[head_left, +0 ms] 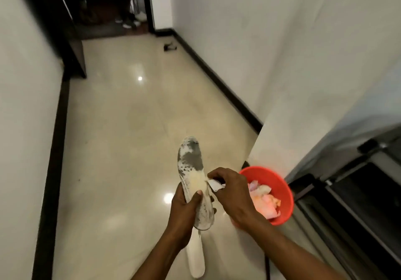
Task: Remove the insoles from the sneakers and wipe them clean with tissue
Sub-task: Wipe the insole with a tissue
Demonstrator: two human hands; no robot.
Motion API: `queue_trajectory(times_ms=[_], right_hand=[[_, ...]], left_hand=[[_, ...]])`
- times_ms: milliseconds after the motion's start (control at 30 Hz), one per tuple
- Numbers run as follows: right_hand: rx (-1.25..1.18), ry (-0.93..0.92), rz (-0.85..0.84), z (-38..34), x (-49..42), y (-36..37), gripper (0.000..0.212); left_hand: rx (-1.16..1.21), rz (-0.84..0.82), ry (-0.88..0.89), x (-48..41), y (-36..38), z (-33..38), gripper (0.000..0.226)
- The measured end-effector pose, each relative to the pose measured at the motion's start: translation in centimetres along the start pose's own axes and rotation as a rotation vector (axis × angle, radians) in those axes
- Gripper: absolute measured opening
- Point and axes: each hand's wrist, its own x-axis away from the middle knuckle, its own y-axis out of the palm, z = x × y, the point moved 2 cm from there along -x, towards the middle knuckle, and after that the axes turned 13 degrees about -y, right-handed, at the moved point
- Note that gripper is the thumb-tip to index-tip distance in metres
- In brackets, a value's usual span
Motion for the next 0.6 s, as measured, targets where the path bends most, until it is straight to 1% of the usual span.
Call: queue_trajectory(times_ms=[67,133,200,233,300,333,400,433,467,533,567,600], right_hand=[[0.068,-0.113,0.066,-4.3,-2.2,-5.5,0.022],[0.171,-0.28,0.092,-8.9,-3.3,-10.7,0.031],[0.319,-0.46,0.041,-14.1,-3.0,-15.6,0.035],[0.414,-0.545,-0.006,-16.7,-2.5,-17.9,0.031],[0.593,-0.677,-0.049,-20.8,-1.7,-22.1,0.024],[0.632,-0.682,-0.017,-22.7,-1.4,-24.5,0.025],[0.594,-0.615,0.16,-26.5,-0.9,-29.4,0.029],[0.584,-0.613,0.22,-28.2,-0.7,-31.1,0.03],[0.608,-0.645,0.245,-30.3,-0.4,-32.6,0.03],[0.69,-0.71,0.132,-33.9,0.6,-34.7,0.028],[0.762,-0.772,0.094,-35.4,1.1,-35.8,0.028],[0.779,-0.794,0.11,-36.3,1.3,-37.1,0.028]], left_hand=[[0.029,-0.157,0.073,3.1,4.2,5.5,0.037],[0.004,-0.258,0.167,6.6,7.9,10.3,0.041],[-0.009,-0.339,0.26,10.9,10.9,14.7,0.046],[-0.009,-0.39,0.289,13.2,12.3,16.6,0.049],[0.013,-0.513,0.276,17.4,14.6,19.3,0.054],[0.028,-0.572,0.26,19.5,15.6,20.4,0.058],[0.027,-0.652,0.245,23.4,17.7,22.3,0.067],[0.02,-0.677,0.246,25.0,18.7,23.1,0.07],[0.014,-0.704,0.258,26.8,20.1,24.1,0.071],[0.03,-0.731,0.294,30.2,22.6,25.7,0.068],[0.046,-0.739,0.311,31.6,23.8,26.5,0.066],[0.062,-0.754,0.314,32.8,24.6,27.1,0.067]])
